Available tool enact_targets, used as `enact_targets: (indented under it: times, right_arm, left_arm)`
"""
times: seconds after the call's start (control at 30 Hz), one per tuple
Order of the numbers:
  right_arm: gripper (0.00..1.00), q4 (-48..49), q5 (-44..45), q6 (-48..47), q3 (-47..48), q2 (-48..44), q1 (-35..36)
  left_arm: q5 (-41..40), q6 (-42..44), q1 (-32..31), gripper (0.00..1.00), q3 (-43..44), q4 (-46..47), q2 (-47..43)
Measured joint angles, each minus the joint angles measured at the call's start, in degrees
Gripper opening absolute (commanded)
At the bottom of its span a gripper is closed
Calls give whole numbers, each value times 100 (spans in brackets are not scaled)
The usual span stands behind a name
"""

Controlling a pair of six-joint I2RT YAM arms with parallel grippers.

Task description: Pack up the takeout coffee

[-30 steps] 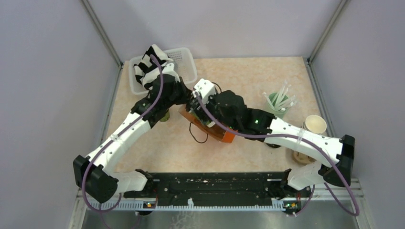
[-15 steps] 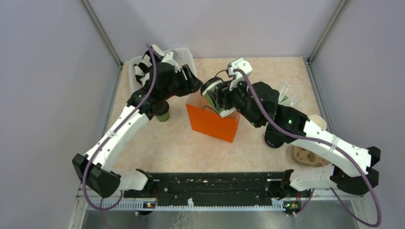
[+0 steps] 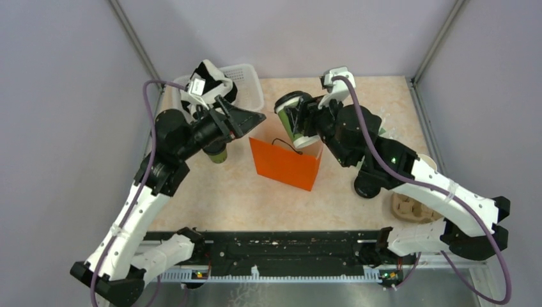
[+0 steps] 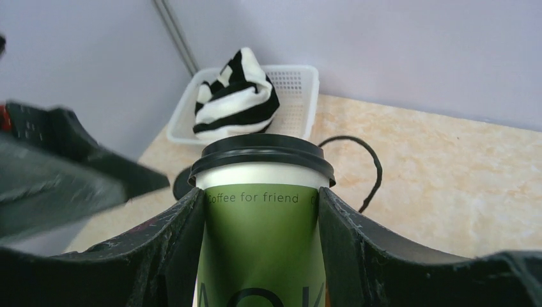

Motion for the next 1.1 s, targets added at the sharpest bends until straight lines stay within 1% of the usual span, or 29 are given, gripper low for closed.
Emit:
enact_targets:
  times: [0.1,0.17,0.3,0.37,0.47,0.7,0.83,0.93,0.97,1.07,1.1]
  right_arm:
    - [38,232,66,162,195,107,-4]
    - [38,422,74,240,264,149,-4]
    - [38,839,44,354,319,199,-7]
    - [38,1021,11,439,321,216,-13]
    - [38,1204,-79,597,321,264,-42]
    - [38,1379,-192,942,321,398,-72]
    - [38,1473,-264,1121,321,461,-109]
    - [38,1539,-302,1226,321,501,-120]
    - [38,1545,-315,1261,321,518,-120]
    - [38,1569,-358,1331,321,562,-120]
    - [38,1561,-385,1355,321,575,-120]
  left_arm:
    - [815,-750,4,99,-723,1294,-407]
    - [1296,-1307,7,99,-1106,2238,-407]
    - [2028,-2282,7,99,-1615,3882,0]
    - [2295,-2662,11,99,-1762,4527,280]
    - [2603,-3025,11,99,-1799,5097,525]
    - [2898,-3434,9,99,-1799,5925,634]
    - [3001,-3530,-9,98,-1799,6231,688]
    - [3032,-3582,-42,94,-1799,6343,793]
    - [3032,-3582,-48,91,-1799,6345,822]
    - [3023,-3567,-57,76,-1799,6299,879]
    - [3021,-3563,-55,74,-1799,6269,883]
